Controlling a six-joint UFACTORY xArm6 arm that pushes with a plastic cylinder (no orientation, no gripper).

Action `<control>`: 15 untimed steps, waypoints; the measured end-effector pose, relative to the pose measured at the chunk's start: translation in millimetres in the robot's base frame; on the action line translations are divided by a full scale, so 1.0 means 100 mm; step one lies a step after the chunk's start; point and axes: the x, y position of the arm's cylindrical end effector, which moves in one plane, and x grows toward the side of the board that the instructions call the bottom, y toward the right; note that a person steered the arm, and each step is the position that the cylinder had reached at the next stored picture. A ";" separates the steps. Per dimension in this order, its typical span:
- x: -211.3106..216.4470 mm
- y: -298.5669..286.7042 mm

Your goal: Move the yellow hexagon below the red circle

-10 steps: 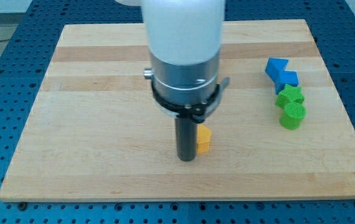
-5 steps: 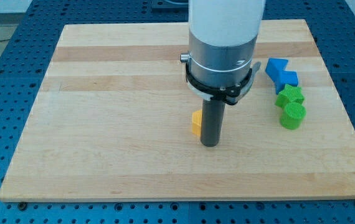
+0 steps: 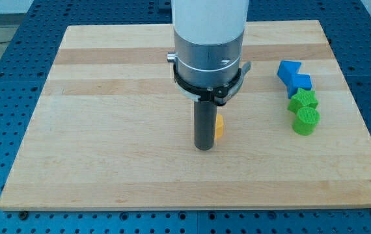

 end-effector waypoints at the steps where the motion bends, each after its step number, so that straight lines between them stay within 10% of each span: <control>1: 0.00 0.14; 15: -0.37 0.06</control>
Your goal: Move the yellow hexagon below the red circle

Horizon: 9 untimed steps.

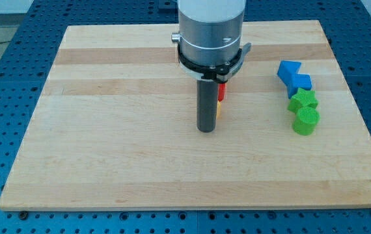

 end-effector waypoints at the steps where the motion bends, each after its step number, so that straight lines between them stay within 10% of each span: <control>1: -0.05 0.00; 9: -0.43 -0.23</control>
